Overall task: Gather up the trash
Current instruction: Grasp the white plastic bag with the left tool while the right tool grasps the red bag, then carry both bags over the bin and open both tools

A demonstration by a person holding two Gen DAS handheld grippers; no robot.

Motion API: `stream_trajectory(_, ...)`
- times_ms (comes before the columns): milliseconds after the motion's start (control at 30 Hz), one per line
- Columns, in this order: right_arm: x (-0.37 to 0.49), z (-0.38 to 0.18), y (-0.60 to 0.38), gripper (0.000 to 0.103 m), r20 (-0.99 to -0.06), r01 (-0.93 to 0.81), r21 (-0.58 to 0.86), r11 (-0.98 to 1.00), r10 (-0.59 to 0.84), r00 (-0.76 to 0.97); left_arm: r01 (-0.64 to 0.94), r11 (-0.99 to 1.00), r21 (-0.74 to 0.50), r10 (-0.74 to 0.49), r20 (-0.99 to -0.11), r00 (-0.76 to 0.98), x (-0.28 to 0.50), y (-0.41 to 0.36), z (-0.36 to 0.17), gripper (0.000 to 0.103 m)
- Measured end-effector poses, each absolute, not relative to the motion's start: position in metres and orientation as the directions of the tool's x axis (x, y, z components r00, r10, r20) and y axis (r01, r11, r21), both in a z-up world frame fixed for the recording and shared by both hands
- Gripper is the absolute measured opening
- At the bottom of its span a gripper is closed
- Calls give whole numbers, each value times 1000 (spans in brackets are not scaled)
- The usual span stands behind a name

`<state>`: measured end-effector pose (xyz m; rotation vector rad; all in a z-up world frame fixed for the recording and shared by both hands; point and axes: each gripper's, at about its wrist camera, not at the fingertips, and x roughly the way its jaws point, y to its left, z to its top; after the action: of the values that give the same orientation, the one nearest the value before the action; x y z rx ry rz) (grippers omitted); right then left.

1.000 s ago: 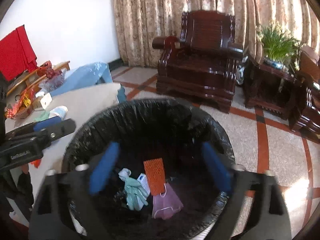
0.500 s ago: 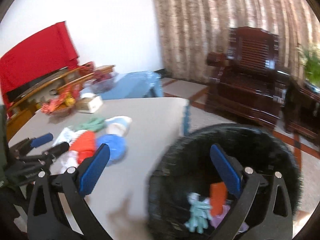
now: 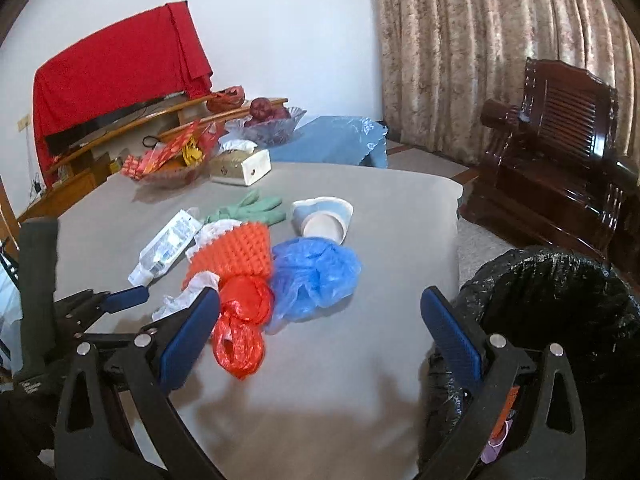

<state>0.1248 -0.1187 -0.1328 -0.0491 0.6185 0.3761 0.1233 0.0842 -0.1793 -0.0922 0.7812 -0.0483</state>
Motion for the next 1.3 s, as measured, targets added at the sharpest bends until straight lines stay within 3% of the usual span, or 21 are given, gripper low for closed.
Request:
stream_trajectory(33, 125, -134, -119, 97, -578, -358, 67, 931, 329, 747, 12, 994, -106, -84, -707, 702, 124, 84, -183, 75)
stream_trajectory(200, 128, -139, -117, 97, -590, -362, 71, 930, 331, 736, 32, 987, -160, -141, -739, 658, 127, 80, -194, 36)
stream_trajectory(300, 129, -140, -113, 96, -589, -372, 70, 926, 340, 733, 26, 984, -177, -149, -735, 662, 121, 83, -191, 22)
stream_trajectory(400, 133, -142, -105, 86, -595, -395, 87, 915, 365, 716, 21, 985, -174, -141, -714, 686, 112, 86, -181, 19)
stream_trajectory(733, 142, -164, -57, 68, -632, -471, 96, 877, 419, 652, -43, 992, -119, -48, -671, 740, 90, 115, -155, 19)
stream_trajectory(1033, 152, -191, -34, 43, -699, -479, 92, 873, 399, 594, -88, 989, -121, -17, -673, 739, 89, 131, -161, 19)
stream_trajectory(1067, 152, -191, -34, 35, -704, -483, 95, 870, 402, 585, -86, 989, -121, -18, -673, 740, 89, 131, -160, 19)
stream_trajectory(1300, 138, -173, -45, 29, -677, -499, 115, 859, 436, 593, -72, 991, -115, -22, -655, 755, 88, 125, -151, 19)
